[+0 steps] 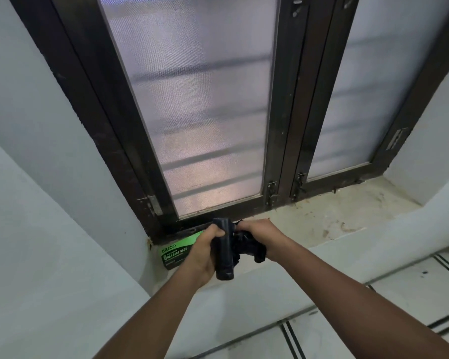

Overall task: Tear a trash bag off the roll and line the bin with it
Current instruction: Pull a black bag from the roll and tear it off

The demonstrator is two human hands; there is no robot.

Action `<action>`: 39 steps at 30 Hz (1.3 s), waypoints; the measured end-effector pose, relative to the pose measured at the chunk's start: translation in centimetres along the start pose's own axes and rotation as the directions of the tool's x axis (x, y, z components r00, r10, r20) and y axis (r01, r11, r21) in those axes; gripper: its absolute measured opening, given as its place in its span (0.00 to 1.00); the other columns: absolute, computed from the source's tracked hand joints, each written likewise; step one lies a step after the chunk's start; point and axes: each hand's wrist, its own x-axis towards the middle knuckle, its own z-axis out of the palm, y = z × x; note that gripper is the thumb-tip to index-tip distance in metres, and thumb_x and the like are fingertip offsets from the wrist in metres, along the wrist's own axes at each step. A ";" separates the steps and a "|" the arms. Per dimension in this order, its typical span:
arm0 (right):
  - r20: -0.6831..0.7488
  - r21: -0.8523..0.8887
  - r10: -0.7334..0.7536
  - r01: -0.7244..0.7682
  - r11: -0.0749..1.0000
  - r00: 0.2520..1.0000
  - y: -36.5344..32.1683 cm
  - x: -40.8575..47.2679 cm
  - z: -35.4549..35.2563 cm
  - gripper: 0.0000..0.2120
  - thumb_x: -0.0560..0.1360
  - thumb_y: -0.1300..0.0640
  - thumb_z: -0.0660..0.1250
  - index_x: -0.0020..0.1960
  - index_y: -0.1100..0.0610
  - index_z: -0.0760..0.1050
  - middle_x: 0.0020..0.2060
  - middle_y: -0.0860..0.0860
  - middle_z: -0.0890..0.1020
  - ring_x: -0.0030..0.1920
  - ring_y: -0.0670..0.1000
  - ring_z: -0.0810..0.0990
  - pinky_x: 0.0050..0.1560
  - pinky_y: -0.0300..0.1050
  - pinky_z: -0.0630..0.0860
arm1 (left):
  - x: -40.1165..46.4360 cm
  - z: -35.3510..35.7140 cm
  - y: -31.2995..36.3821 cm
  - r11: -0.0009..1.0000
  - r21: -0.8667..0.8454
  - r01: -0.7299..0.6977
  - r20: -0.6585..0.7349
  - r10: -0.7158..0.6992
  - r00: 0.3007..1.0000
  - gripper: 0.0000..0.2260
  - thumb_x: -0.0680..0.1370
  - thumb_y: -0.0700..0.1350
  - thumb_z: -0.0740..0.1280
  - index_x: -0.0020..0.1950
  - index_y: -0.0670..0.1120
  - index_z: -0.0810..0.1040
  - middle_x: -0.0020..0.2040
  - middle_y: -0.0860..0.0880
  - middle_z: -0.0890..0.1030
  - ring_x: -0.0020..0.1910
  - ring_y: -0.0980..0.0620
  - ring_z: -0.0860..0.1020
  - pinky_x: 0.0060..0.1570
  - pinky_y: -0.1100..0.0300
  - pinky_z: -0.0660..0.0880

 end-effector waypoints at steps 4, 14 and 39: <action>0.124 0.143 0.163 -0.180 0.973 0.979 -0.5 -0.4 0.1 0.04 0.76 0.59 0.70 0.46 0.59 0.81 0.35 0.56 0.83 0.36 0.54 0.83 0.36 0.44 0.80 | -0.4 0.8 -0.9 0.989 -0.144 -0.036 0.010 0.038 0.999 0.23 0.69 0.49 0.66 0.62 0.42 0.77 0.52 0.38 0.82 0.50 0.37 0.79 0.45 0.45 0.80; 0.210 -0.111 0.023 0.000 0.994 0.978 0.3 -0.5 -1.0 0.16 0.76 0.55 0.78 0.57 0.65 0.82 0.49 0.60 0.86 0.51 0.57 0.86 0.63 0.57 0.81 | -0.2 -0.5 -0.7 0.994 -0.092 0.064 -0.064 -0.070 0.996 0.23 0.79 0.58 0.66 0.71 0.49 0.75 0.67 0.40 0.80 0.65 0.36 0.79 0.55 0.36 0.80; -0.310 0.831 0.341 0.078 0.551 0.887 -0.3 -0.7 5.3 0.08 0.82 0.65 0.60 0.48 0.66 0.76 0.39 0.62 0.82 0.37 0.58 0.83 0.44 0.58 0.85 | 1.1 4.9 1.3 0.762 -0.544 -0.351 -0.685 -0.163 0.710 0.19 0.82 0.52 0.61 0.66 0.39 0.73 0.53 0.39 0.86 0.50 0.40 0.87 0.56 0.42 0.83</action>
